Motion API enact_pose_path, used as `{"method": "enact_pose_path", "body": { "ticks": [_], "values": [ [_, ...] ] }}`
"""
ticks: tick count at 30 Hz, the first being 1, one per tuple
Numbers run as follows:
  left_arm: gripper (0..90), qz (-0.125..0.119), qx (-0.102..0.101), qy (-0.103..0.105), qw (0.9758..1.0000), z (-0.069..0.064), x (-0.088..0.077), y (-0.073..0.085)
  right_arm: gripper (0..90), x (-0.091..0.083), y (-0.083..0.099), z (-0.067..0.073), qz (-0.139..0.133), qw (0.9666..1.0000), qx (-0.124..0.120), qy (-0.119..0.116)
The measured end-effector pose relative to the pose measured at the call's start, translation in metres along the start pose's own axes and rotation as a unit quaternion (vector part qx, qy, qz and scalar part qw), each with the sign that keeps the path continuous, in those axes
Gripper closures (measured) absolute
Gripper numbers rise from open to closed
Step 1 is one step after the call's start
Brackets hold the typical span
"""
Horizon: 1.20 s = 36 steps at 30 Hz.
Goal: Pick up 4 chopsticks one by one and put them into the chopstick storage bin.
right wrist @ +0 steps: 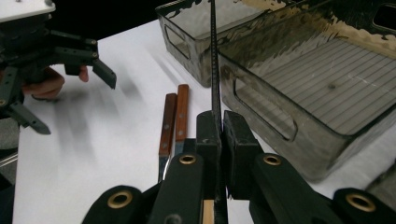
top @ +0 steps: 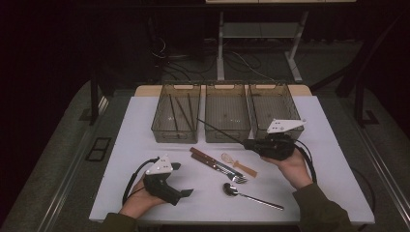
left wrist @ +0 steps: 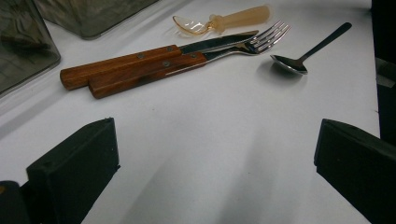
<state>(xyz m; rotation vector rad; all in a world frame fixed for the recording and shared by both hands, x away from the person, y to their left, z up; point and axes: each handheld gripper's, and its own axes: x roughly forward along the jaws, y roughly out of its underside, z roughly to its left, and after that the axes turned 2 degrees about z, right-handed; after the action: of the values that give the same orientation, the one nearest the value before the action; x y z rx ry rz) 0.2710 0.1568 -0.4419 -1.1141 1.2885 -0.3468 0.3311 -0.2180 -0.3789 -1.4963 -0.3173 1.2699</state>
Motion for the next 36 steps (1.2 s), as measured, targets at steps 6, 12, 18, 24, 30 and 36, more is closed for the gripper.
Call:
{"method": "enact_pose_path", "body": {
  "ticks": [6, 12, 18, 24, 30, 36],
  "values": [
    [0.0, 0.002, -0.004, 0.003, 1.0000, -0.001, 0.001, 0.000, 85.5, 0.010, -0.009, -0.001, 0.000, 1.0000, 0.005, 0.006],
    [0.0, 0.001, 0.003, 0.002, 1.0000, 0.000, 0.000, 0.000, 85.5, 0.024, -0.022, -0.003, 0.004, 0.9997, 0.008, 0.021],
    [0.0, -0.001, 0.001, 0.004, 1.0000, -0.001, 0.000, 0.000, 85.5, 0.037, -0.037, -0.007, 0.006, 0.9995, 0.011, 0.028],
    [0.0, -0.004, 0.000, 0.001, 1.0000, -0.001, 0.000, 0.000, 85.5, 0.051, -0.054, -0.008, 0.009, 0.9992, 0.013, 0.037],
    [0.0, -0.002, 0.000, 0.002, 1.0000, -0.002, 0.000, 0.000, 85.5, 0.069, -0.071, -0.011, 0.017, 0.9985, 0.021, 0.047],
    [0.0, -0.003, -0.001, 0.003, 1.0000, -0.003, 0.000, -0.001, 85.5, 0.089, -0.083, -0.013, 0.027, 0.9978, 0.026, 0.056]
  ]
}}
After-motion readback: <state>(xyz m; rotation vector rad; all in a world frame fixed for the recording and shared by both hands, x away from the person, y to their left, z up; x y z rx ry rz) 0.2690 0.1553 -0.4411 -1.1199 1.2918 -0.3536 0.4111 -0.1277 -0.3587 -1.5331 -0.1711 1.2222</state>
